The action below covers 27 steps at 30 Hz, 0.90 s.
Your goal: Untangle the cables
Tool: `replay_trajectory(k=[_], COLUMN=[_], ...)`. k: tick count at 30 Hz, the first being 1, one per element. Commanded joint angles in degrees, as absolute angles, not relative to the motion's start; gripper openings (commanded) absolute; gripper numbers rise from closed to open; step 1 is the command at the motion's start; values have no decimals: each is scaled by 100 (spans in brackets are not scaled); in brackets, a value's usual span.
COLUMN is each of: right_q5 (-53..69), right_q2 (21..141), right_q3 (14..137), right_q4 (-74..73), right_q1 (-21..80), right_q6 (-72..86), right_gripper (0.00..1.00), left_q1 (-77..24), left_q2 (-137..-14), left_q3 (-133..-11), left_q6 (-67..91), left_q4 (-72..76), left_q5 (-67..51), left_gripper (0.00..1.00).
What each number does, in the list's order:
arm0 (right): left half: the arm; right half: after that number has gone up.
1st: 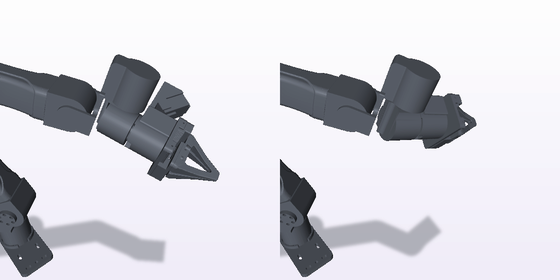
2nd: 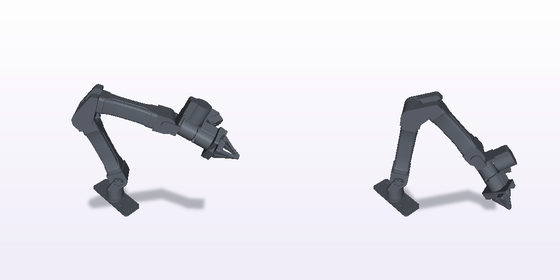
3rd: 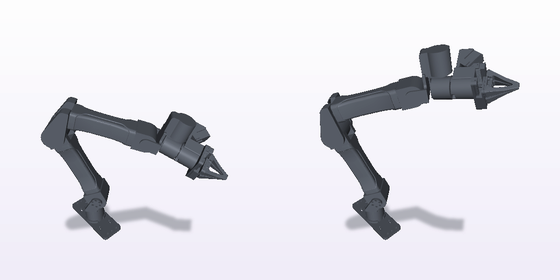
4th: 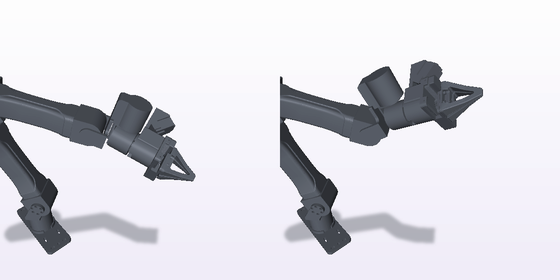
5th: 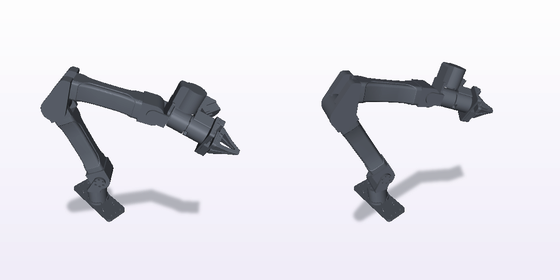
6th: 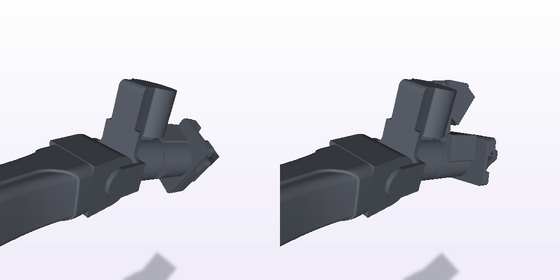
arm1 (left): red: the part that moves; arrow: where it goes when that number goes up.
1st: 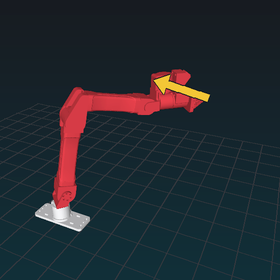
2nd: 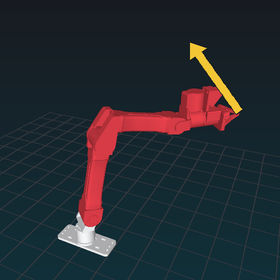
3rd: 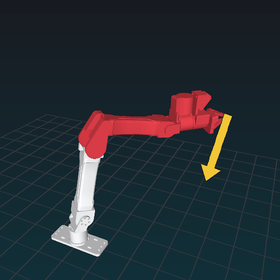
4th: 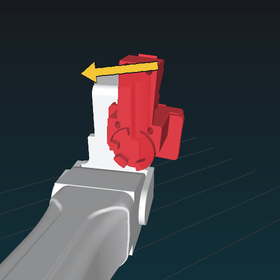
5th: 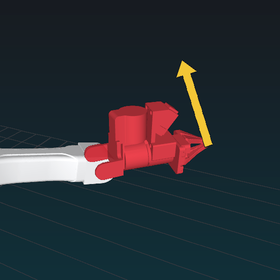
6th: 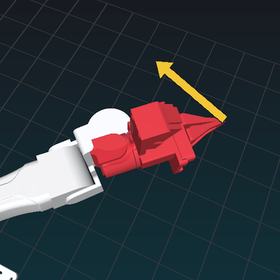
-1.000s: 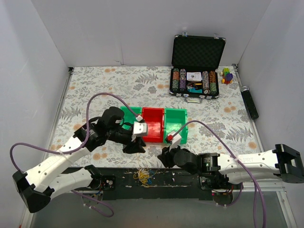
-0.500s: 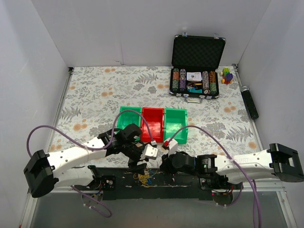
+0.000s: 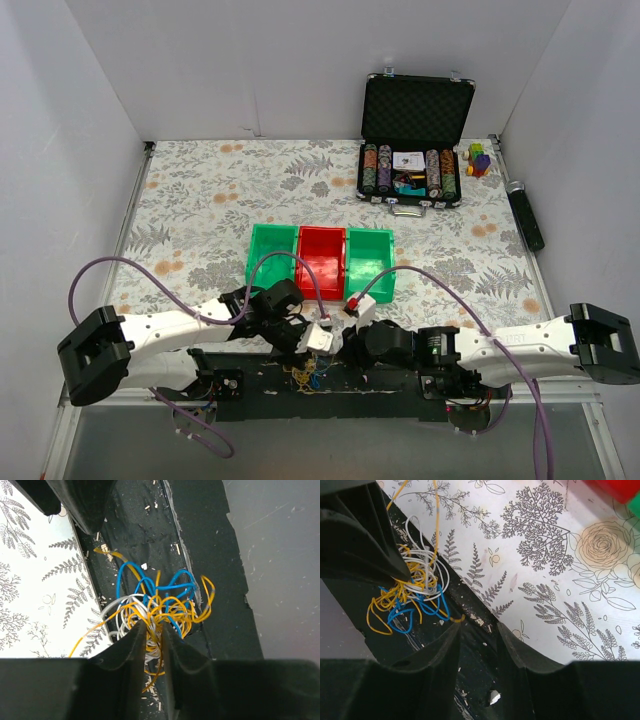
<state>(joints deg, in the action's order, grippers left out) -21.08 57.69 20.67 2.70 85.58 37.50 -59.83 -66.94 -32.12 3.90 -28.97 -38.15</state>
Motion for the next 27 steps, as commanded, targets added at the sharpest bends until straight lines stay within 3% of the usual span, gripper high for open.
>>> replay_trajectory(k=[1, 3, 11, 27], right_q5=[-2241, -2215, -2198, -2127], right_q2=[5634, 5651, 5397, 5195], right_q3=[2065, 2074, 2320, 2567], right_q4=[439, 457, 465, 518], right_q1=[8587, 8587, 8587, 8587], right_q6=[3762, 3727, 3464, 3270], right_gripper=[42, 42, 44, 43], left_q1=[-6029, -6029, -6003, -6003], left_q2=[-6671, -6627, -5863, -5195], left_q3=[-3094, -3172, -3981, -3920], left_q6=[299, 395, 1098, 1107], left_q4=[-2409, -2391, -2821, -2690], left_q5=[-3604, -3525, -3357, -2918], left_gripper=[10, 0, 0, 0])
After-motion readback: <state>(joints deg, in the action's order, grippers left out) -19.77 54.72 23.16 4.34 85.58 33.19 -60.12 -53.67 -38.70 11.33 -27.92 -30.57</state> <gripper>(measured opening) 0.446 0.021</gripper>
